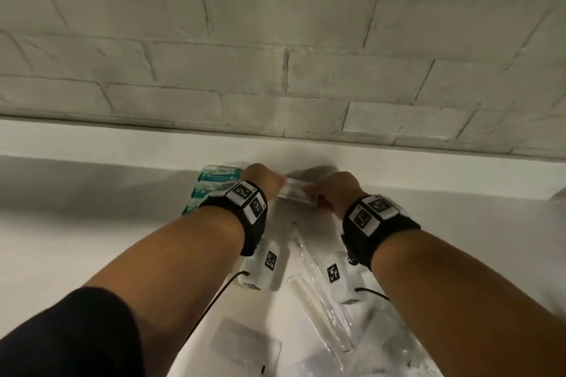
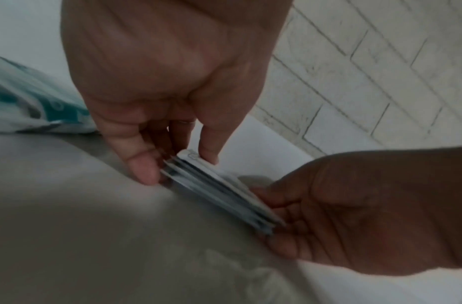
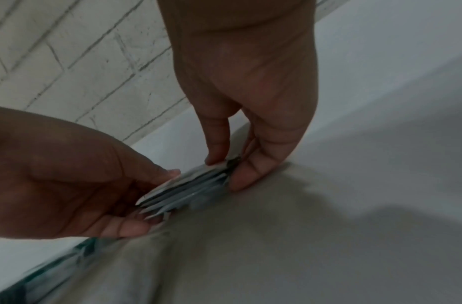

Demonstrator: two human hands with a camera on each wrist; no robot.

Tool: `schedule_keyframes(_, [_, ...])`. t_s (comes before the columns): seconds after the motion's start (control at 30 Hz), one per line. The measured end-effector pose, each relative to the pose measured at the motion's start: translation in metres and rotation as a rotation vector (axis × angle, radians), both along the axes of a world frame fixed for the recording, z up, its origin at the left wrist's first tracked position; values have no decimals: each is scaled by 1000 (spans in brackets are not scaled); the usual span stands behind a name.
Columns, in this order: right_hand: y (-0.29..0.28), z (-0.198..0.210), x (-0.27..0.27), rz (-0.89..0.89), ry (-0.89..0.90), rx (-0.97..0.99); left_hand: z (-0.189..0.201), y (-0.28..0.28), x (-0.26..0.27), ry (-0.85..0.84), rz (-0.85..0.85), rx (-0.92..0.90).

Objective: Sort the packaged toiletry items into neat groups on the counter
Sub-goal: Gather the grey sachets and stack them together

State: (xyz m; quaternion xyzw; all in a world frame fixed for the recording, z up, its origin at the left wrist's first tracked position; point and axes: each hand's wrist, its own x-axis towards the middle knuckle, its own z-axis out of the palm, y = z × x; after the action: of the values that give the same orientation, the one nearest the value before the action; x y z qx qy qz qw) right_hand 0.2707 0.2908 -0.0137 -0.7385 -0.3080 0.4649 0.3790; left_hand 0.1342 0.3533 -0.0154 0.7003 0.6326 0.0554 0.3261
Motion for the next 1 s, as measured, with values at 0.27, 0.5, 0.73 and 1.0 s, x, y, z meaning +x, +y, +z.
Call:
schedule_keyframes(0.27, [5,1,-3,123,-280,7,4,0,5,47,55,43])
schedule_keyframes(0.5, [-2,5,28,-71,208,-19,8,3,-9,-473,268,-158])
schedule_keyframes(0.73, [-2,9,12,-61,487,-72,7,-1,-9,-571,411,-353])
schedule_keyframes(1.0, [-3,19,10,43,67,-65,7,7,-17,-312,121,-198])
